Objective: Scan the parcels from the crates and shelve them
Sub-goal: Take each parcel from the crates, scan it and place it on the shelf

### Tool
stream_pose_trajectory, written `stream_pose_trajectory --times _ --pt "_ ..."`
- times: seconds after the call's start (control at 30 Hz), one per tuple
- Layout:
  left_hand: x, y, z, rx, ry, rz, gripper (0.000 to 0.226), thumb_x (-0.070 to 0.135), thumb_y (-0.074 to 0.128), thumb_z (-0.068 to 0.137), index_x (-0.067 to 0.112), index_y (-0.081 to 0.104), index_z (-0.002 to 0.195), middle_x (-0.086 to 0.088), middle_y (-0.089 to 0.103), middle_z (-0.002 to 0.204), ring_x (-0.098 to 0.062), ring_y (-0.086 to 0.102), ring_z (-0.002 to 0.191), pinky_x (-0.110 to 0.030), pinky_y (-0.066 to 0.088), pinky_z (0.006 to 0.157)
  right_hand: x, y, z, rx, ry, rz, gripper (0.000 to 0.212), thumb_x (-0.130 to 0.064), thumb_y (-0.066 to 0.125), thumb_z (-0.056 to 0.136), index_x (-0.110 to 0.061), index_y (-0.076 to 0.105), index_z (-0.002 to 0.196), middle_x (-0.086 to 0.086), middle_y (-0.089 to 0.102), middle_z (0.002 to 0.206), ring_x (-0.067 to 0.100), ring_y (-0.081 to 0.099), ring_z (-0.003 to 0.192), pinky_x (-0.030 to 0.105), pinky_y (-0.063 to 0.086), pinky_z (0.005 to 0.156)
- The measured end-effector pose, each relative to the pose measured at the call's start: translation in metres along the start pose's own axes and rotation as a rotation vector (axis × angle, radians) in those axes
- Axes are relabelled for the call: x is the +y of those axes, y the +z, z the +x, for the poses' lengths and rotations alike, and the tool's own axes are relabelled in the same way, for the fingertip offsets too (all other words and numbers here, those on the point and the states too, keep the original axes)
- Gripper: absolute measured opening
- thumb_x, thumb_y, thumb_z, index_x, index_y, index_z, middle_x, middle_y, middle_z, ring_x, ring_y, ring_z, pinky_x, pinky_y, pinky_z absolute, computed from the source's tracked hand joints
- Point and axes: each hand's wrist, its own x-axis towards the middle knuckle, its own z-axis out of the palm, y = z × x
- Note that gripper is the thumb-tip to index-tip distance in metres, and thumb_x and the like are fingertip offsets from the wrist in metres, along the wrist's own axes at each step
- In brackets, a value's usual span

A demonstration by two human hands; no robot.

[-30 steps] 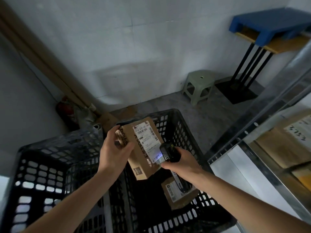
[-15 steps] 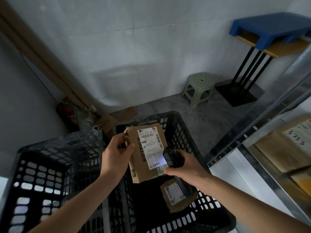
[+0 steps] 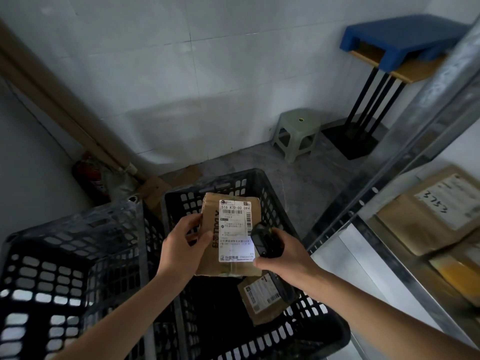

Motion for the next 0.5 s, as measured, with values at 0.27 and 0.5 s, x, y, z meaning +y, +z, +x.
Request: stream_pose_trajectory --times 0.27,0.5 --pt "-0.002 0.007 -0.004 -0.107 -0.061 -0.154 0.034 0.033 0.073 0.090 0.038 0.067 0.123 0.013 0.073 0.110 -0.010 0.070 0.104 -0.035 0.060 0.088 0.008 -0.012 -0.001 0.055 0.000 0.036 0.055 -0.017 0.083 0.074 -0.031 0.059 0.121 -0.012 0.070 0.110 0.004 0.064 0.103 0.018 0.053 0.075" --pt "0.013 0.018 -0.013 -0.264 -0.038 -0.095 0.066 0.023 0.073 0.091 0.046 0.043 0.146 0.016 0.060 0.130 -0.002 0.058 0.115 -0.032 0.048 0.101 0.018 -0.019 -0.021 0.125 -0.008 0.070 0.057 -0.024 0.084 0.068 -0.037 0.061 0.118 -0.016 0.071 0.109 0.003 0.064 0.106 0.028 0.057 0.091"
